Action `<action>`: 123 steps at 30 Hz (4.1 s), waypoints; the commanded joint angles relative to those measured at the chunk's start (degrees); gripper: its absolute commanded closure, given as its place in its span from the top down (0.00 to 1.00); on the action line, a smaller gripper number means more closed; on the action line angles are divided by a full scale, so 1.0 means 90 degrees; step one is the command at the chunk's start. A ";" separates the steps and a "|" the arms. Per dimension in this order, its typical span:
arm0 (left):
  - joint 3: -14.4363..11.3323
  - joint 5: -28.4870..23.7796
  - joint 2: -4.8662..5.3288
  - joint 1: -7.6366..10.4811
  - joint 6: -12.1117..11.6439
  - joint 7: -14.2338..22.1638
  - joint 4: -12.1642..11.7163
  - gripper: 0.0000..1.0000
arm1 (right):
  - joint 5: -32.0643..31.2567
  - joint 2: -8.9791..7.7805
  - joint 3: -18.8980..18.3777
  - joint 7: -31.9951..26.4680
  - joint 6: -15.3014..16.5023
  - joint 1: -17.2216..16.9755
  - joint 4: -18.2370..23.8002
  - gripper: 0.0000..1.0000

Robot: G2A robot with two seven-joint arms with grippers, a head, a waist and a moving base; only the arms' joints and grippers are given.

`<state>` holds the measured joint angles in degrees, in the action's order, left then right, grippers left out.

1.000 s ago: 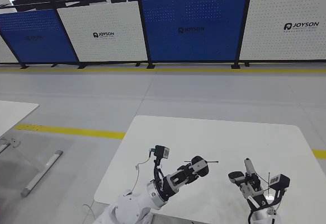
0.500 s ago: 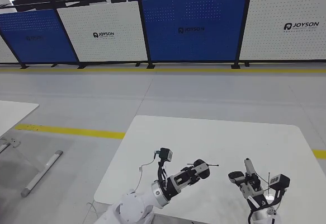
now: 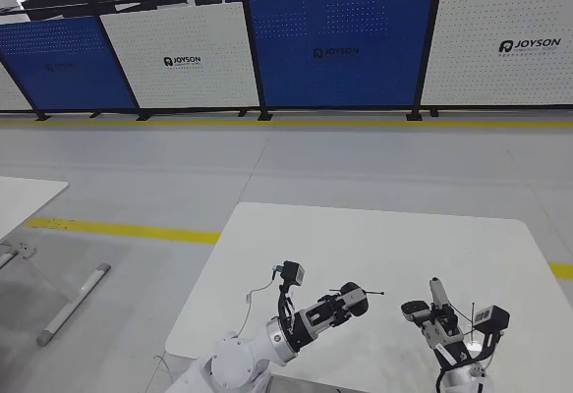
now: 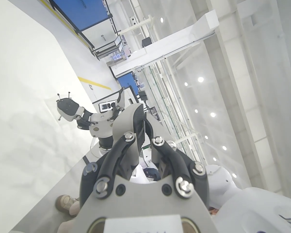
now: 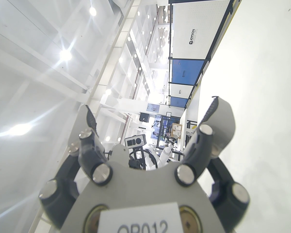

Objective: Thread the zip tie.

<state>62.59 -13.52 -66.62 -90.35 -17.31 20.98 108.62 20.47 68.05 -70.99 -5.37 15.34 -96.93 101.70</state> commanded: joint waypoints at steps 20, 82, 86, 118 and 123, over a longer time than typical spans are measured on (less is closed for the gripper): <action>-0.0437 0.0069 -0.0102 0.0371 0.0356 -0.0467 -0.0806 0.00 | 0.0000 0.0000 0.0000 0.0000 0.0000 0.0000 0.0000 1.00; -0.0472 -0.0082 -0.0039 0.0064 0.0073 -0.0200 -0.0248 0.00 | 0.0000 0.0000 0.0000 0.0000 0.0000 0.0000 0.0000 1.00; -0.0463 0.0030 -0.0044 0.0095 0.0041 -0.0348 -0.0152 0.00 | 0.0000 0.0000 0.0000 0.0000 0.0000 0.0000 0.0000 1.00; -0.0502 0.0927 0.0004 -0.0080 0.0456 -0.0639 0.0405 0.00 | 0.0000 0.0000 0.0000 0.0000 0.0000 0.0000 0.0000 1.00; -0.0623 0.0884 -0.0013 -0.0009 0.0584 -0.0611 0.0198 0.00 | 0.0000 0.0000 0.0000 0.0000 0.0000 0.0000 0.0000 1.00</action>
<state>56.98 -5.50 -66.74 -90.39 -11.95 15.55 110.36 20.47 68.05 -70.99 -5.37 15.34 -96.93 101.70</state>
